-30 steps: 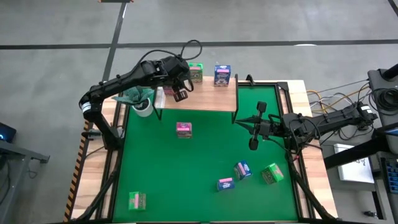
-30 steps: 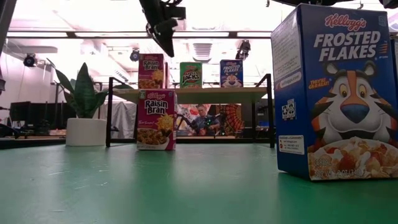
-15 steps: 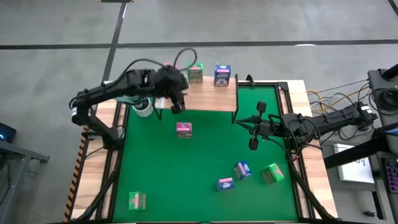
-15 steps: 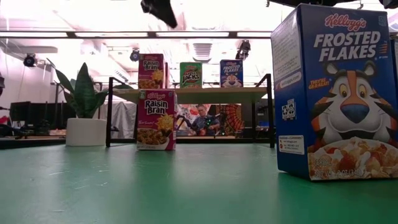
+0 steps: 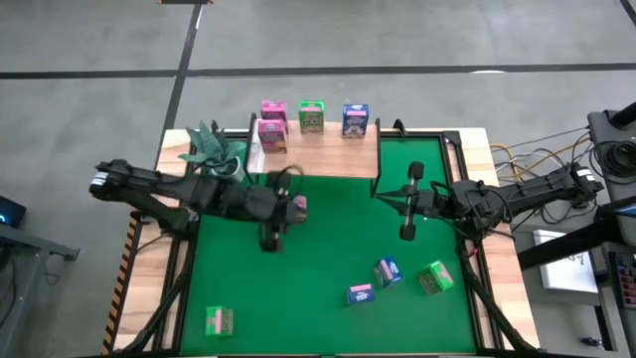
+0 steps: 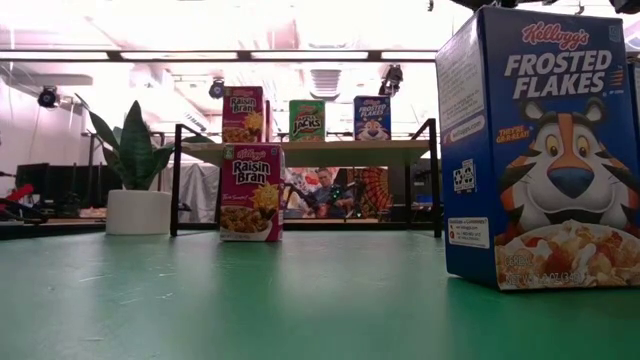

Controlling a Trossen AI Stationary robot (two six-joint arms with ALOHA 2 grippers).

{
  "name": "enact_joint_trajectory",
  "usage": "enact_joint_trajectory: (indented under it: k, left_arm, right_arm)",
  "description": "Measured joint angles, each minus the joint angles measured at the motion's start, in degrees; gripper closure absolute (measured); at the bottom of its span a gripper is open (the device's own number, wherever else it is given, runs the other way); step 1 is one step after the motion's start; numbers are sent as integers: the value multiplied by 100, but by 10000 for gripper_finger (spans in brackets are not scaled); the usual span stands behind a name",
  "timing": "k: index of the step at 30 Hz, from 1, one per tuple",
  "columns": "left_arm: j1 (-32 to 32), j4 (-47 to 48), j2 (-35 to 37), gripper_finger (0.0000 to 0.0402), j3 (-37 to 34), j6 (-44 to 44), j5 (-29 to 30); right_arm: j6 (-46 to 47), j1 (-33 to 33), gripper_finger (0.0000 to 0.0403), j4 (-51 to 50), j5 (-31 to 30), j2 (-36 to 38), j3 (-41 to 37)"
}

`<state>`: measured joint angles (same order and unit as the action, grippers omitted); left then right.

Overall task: Stack cereal on shelf
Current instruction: Put the right blue cereal box on the shelf aligned with the other blue cereal box

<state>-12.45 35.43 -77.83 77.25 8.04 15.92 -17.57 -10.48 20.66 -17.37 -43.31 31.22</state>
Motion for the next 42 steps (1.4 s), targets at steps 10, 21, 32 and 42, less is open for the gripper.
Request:
enact_joint_trajectory:
  k: [10, 21, 32, 42]
  left_arm:
    - [-448, -1842, 1440, 313, -1570, 735, 16]
    - [-443, -2625, 2709, 313, -2657, 687, 1338]
    - [-443, -2880, 3180, 313, -3248, 756, 1807]
    - [-443, -2986, 3132, 313, -3335, 799, 1806]
  right_arm:
    - [1820, -4, 390, -103, 562, -479, 241]
    - [4101, -26, 390, -4305, 709, -1633, 2432]
    - [7642, -638, 390, -8790, 1628, -3145, 4631]
    - [9093, -1495, 388, -9676, 1773, -4237, 5416]
